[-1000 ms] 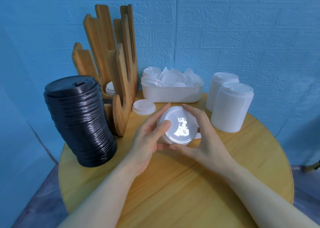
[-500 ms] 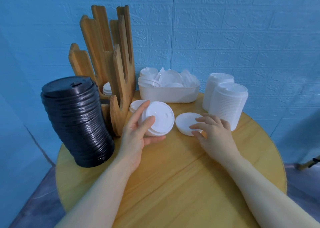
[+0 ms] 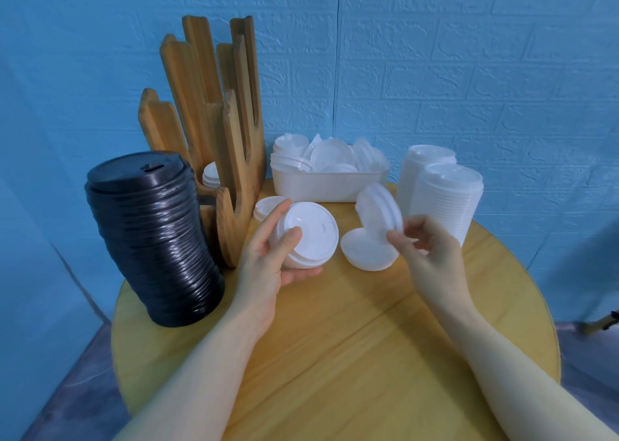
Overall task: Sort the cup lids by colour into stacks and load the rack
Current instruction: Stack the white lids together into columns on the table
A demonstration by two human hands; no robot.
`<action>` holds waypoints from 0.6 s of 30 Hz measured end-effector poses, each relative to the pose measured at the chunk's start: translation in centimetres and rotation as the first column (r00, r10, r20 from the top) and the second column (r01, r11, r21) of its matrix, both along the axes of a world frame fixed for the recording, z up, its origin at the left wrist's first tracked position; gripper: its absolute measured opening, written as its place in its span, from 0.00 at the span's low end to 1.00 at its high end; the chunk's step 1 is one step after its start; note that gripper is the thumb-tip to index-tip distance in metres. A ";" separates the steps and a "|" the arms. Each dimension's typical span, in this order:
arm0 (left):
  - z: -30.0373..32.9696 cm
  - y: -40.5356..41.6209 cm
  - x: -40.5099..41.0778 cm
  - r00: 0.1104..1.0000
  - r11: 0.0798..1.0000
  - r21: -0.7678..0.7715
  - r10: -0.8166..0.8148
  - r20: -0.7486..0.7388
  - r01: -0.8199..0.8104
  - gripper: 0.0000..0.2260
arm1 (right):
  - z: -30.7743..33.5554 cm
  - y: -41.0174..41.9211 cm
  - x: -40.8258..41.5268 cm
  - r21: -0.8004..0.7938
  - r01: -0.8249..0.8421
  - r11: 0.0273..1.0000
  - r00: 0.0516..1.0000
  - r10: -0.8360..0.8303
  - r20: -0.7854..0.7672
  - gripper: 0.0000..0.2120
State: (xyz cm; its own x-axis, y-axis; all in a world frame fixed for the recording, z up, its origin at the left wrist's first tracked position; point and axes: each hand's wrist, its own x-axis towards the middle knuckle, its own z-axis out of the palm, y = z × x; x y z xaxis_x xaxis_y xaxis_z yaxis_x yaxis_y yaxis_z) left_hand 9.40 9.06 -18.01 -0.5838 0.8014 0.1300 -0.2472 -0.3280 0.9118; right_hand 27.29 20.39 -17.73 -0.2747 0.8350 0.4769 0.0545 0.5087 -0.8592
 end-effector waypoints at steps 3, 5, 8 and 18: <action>-0.1 0.1 0.1 1.000 1.000 -0.003 -0.001 -0.011 0.001 0.20 | 0.4 0.3 0.1 -0.210 -0.250 0.945 0.931 0.175 -0.320 0.04; -0.1 0.1 0.2 1.000 1.000 -0.010 -0.010 -0.019 0.010 0.23 | 0.1 0.6 0.0 -0.252 -0.403 0.880 0.865 0.277 -0.418 0.19; -0.1 0.2 0.2 1.000 1.000 -0.007 -0.008 -0.008 0.008 0.24 | 0.0 0.7 -0.2 -0.274 -0.501 0.820 0.801 0.321 -0.505 0.23; 0.1 -0.1 0.9 0.992 0.996 -0.016 -0.091 -0.090 0.089 0.26 | -0.2 -0.1 -0.9 -0.420 -0.614 0.668 0.776 0.414 -0.475 0.18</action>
State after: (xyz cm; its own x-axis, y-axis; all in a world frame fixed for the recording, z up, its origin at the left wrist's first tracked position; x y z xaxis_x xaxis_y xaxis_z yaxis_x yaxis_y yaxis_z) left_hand 10.27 9.00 -17.87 -0.4954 0.8520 0.1692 -0.1910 -0.2969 0.9356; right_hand 26.44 20.30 -17.92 -0.6574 0.7388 0.1486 -0.3934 -0.1683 -0.9038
